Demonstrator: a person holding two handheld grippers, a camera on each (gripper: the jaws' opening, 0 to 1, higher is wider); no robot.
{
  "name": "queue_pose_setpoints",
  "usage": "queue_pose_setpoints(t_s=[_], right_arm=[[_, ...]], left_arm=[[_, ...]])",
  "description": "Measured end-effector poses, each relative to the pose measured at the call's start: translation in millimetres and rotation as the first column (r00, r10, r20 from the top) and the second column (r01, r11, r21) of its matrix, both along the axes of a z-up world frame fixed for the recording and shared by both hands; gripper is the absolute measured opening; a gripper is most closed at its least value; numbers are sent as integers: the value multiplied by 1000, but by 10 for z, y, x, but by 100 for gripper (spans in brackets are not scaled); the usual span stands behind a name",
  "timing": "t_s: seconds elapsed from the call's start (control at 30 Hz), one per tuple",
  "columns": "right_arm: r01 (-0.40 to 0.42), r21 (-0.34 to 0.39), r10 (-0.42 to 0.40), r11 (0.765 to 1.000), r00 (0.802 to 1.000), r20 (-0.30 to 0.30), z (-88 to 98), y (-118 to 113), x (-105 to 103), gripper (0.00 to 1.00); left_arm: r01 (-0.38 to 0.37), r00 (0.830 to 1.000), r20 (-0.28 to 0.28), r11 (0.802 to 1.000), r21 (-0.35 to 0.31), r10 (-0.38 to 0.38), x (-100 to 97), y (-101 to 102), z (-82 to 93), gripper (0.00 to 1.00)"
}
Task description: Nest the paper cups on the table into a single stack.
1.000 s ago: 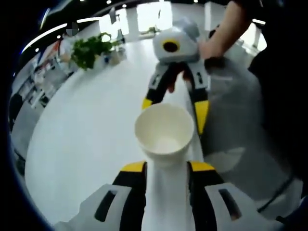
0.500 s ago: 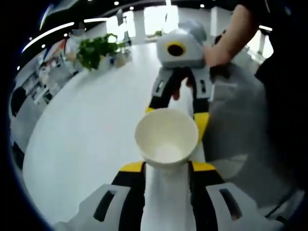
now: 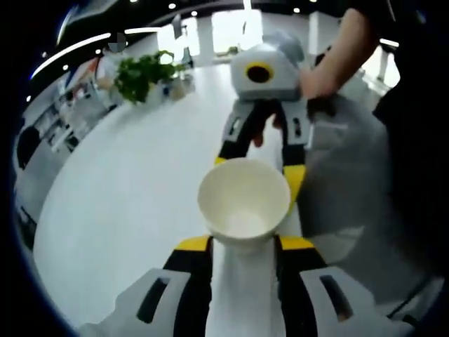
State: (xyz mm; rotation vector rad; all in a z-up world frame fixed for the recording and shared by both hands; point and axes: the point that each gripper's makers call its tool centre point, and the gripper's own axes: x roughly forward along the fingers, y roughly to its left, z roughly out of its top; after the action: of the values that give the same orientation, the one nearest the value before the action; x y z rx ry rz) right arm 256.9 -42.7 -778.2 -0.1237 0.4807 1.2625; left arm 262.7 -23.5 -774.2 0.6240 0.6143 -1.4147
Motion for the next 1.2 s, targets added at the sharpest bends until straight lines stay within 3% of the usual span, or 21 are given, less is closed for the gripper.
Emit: queue_pose_setpoints(t_s=[0.43,1.2], right_arm=[[9,6,-9,1000,999,37,147,-43,380,41],[13,11,-14,1000,998,67,214,-220,1158,41]], left_arm=[[19,999,50,1000,5,-19,403,-46,164,33],[9,997,72,1000,14,-10,1158,-228,221,35]])
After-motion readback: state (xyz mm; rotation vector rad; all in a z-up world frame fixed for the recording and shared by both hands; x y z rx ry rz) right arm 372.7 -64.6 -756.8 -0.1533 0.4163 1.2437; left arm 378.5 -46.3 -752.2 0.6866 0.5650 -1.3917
